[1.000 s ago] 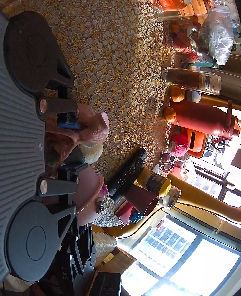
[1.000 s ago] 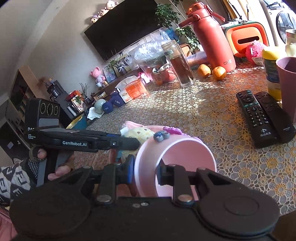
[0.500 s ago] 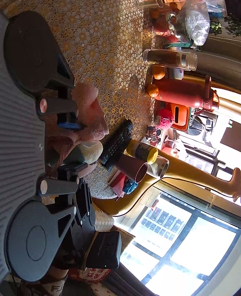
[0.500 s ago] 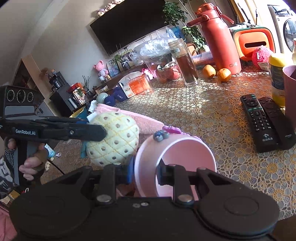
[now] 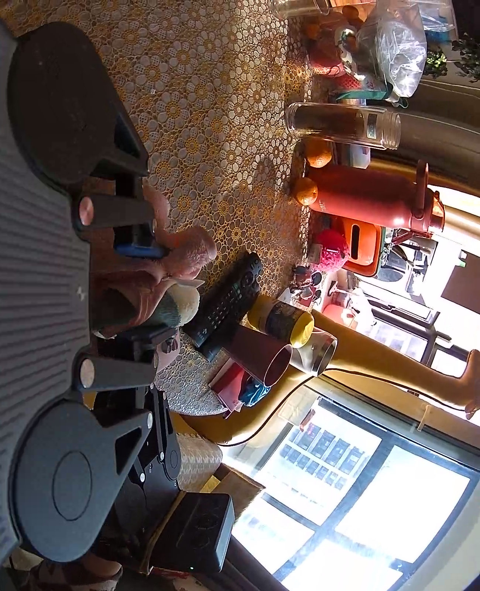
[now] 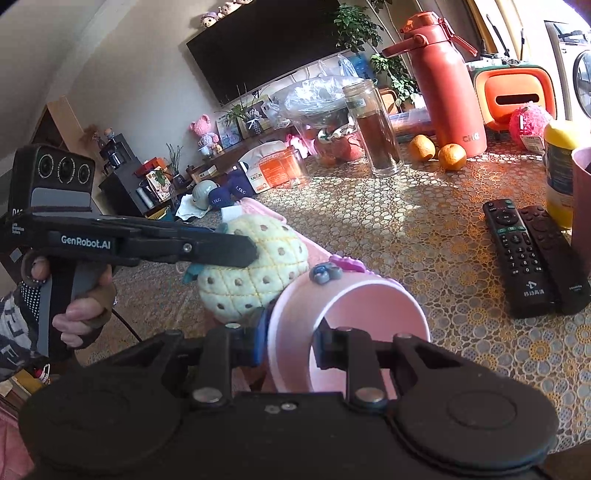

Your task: Organize objects

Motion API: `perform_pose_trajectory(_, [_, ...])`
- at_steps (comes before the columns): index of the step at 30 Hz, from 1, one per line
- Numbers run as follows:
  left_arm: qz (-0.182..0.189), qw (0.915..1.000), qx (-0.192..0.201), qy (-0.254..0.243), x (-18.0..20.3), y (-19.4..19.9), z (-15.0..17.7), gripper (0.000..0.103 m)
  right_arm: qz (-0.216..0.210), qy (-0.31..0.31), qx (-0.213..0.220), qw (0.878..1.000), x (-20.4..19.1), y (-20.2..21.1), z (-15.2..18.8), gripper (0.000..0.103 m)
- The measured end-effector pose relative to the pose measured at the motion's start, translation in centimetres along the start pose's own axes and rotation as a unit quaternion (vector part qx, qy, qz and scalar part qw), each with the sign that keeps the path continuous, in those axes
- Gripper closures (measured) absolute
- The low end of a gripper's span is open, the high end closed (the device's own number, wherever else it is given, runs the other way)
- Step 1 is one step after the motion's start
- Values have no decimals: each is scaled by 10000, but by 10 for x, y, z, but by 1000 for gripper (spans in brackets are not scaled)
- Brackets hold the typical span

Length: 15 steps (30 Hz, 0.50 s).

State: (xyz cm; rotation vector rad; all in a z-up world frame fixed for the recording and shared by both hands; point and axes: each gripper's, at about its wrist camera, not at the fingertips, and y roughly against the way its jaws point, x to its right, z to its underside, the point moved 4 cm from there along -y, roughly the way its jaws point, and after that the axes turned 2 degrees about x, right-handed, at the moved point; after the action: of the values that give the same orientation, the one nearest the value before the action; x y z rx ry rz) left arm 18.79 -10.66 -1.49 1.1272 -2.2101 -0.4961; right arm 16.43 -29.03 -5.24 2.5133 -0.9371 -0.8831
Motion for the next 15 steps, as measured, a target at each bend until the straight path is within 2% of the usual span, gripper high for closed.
perform_pose_trajectory(15, [-375,9988,-307,-8,-22,-21,8,68,11,137,-60,9999,0,-2,-5,80])
